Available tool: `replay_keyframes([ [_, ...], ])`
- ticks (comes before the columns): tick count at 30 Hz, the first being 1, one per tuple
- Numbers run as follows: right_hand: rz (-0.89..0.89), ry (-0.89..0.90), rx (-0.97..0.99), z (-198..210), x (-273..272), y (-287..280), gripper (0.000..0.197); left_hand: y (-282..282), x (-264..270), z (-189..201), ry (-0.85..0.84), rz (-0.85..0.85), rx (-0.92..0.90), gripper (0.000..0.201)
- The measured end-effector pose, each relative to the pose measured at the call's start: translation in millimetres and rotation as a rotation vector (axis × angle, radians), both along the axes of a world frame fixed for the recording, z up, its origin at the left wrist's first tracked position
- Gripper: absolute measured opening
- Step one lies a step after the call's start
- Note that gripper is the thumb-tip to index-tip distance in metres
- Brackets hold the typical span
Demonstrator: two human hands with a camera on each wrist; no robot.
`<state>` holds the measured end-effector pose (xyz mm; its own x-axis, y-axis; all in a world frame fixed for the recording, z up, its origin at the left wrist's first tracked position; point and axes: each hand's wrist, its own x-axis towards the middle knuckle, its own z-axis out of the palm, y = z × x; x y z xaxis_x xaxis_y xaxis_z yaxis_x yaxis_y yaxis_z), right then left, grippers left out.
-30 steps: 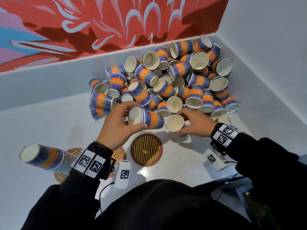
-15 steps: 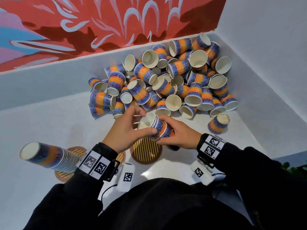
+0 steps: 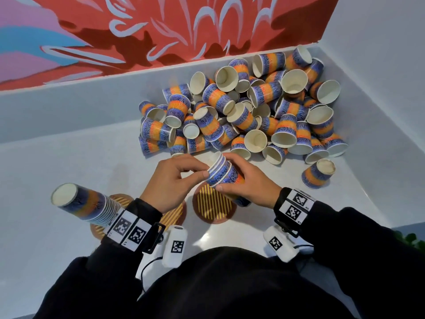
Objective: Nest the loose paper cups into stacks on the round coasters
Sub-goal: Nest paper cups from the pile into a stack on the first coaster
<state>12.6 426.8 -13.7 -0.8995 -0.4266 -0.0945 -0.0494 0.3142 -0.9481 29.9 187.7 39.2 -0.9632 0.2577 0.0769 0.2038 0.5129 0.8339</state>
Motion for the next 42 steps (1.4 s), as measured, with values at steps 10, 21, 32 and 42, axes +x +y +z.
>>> replay_keyframes([
  [10, -0.033, 0.003, -0.016, 14.1, 11.1, -54.4, 0.078, -60.8, 4.0, 8.7, -0.028, 0.097, 0.103, 0.005],
  [21, -0.138, 0.018, 0.004, 37.6, 25.3, -126.2, 0.075, -136.8, 3.0, 27.5, -0.013, 0.128, 0.239, 0.003],
  [32, -0.109, 0.030, -0.023, 75.9, 36.0, -184.8, 0.103, -190.3, 7.2, 72.6, 0.152, -0.341, -0.117, 0.081],
  [42, 0.017, 0.107, -0.022, 124.7, 29.4, -235.8, 0.084, -258.6, 3.4, 86.3, 0.200, -0.324, -0.320, 0.071],
])
